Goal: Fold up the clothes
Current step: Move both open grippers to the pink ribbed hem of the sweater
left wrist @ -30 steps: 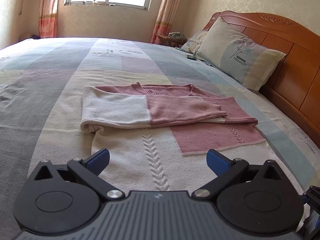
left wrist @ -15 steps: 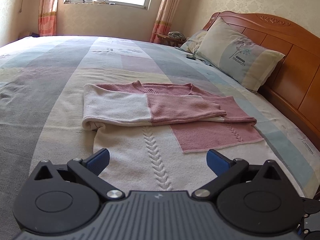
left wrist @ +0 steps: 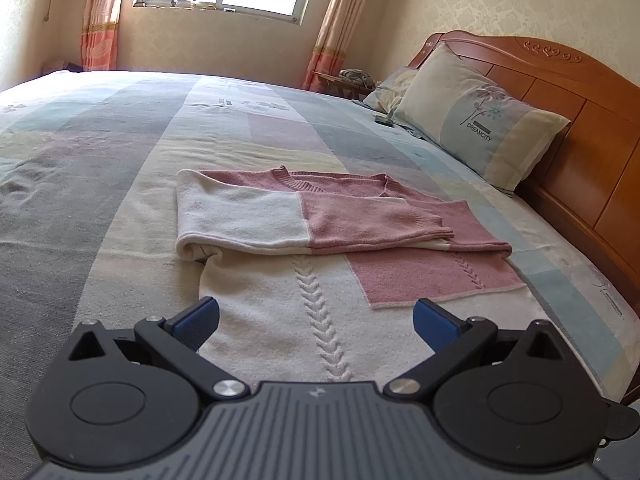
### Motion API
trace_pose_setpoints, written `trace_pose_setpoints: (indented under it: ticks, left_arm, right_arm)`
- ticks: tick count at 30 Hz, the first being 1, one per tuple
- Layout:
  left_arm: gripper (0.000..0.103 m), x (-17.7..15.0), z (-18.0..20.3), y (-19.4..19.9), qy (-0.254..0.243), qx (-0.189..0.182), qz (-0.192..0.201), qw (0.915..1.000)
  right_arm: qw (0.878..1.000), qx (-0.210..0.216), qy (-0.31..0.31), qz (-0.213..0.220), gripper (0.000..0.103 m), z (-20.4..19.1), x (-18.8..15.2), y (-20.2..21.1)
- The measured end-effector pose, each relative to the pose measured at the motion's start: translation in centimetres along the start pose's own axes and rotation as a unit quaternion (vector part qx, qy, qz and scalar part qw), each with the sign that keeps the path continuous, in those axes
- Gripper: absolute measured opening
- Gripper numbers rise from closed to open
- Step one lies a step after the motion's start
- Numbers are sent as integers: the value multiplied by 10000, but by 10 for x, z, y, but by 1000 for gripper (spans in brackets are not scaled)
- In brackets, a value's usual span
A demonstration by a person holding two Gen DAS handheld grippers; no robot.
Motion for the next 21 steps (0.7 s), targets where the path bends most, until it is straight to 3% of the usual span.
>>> trace_pose_setpoints:
  ticks: [9,15,21]
  left_arm:
    - [102,0,-1,1,-77,56,-13,10000]
    - [102,-2,-1,5,-191,70,-54,9998]
    - [102,-14,5,5,-709,-387,-834,9932]
  right_arm:
    - [9963,79,818,269,103,-39,34,-1]
    - [9984,356,434,-14,103,-34,18,-5]
    - [9983,405,386,163,103,-33,32,3]
Point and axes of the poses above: each gripper's, at about its wrist camera, not at the fingertips, and y roughly against the way its jaws point, z to its right, x to its top, the point moved 5 cm from there along -y, roughly the way its jaws point, and after that the axes turned 14 degrees about y, right-handed, at the moved point
